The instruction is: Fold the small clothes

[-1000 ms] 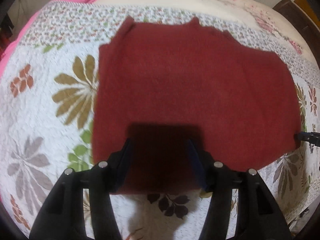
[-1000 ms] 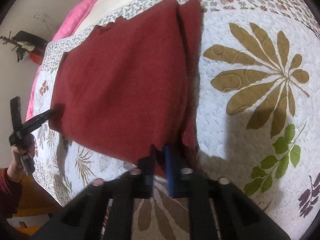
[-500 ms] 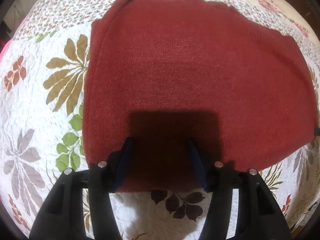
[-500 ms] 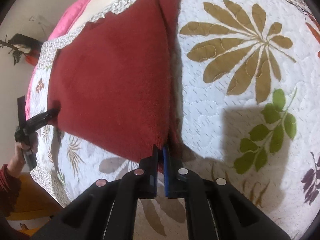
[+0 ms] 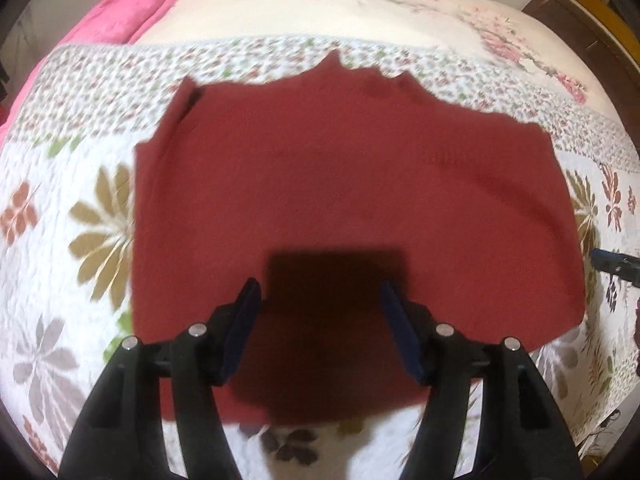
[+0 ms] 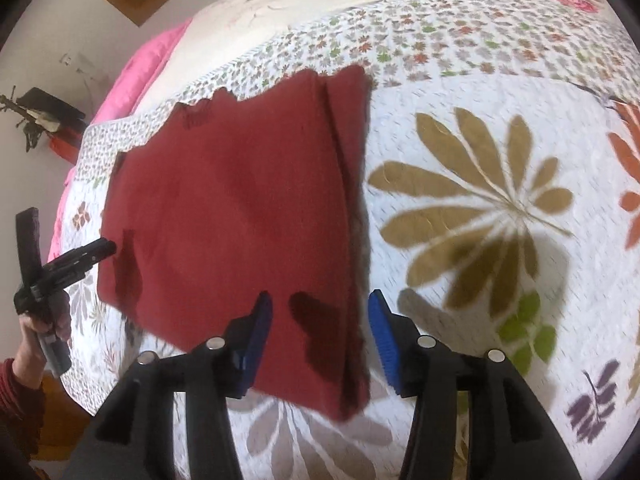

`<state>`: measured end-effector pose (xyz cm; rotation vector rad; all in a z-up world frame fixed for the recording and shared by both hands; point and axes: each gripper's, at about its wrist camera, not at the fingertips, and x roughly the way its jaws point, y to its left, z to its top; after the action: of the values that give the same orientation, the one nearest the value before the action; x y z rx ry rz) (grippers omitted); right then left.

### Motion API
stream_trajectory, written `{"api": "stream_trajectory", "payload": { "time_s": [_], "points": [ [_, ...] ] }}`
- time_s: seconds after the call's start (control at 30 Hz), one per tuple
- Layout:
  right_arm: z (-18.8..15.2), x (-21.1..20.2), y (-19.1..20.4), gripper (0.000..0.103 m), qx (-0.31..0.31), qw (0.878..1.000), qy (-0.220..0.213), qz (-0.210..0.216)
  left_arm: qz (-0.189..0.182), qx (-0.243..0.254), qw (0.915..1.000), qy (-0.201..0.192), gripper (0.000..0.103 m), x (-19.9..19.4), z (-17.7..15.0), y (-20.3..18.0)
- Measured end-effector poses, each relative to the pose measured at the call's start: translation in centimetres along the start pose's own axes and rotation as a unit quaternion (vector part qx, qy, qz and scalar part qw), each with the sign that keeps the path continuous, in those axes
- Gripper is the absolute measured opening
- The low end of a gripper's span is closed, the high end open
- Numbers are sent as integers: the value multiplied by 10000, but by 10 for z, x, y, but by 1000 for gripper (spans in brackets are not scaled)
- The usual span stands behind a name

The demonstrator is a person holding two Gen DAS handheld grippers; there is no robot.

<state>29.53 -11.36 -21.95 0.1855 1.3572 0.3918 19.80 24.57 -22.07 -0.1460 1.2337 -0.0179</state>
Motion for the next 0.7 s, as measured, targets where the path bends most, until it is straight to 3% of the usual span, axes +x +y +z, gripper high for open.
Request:
{"api": "stream_trajectory", "payload": {
  "time_s": [0.17,0.5,0.57,0.63,0.7],
  "points": [
    [16,24,-1,51,52,9998,175,59,1,3,10000,50,63,15,10,-3],
    [26,62,-16,51,185,9986,466,181,-11,-315,9988,384,63,49,-4,21],
    [27,65,-15,44,161,9983,489,259,-22,-291,9988,390,64,52,-4,21],
    [28,68,-12,29,118,9977,565,361,-3,-236,9989,410,64,58,-5,20],
    [29,64,-6,24,-44,9978,564,338,5,-134,9990,415,64,60,-5,18]
  ]
}}
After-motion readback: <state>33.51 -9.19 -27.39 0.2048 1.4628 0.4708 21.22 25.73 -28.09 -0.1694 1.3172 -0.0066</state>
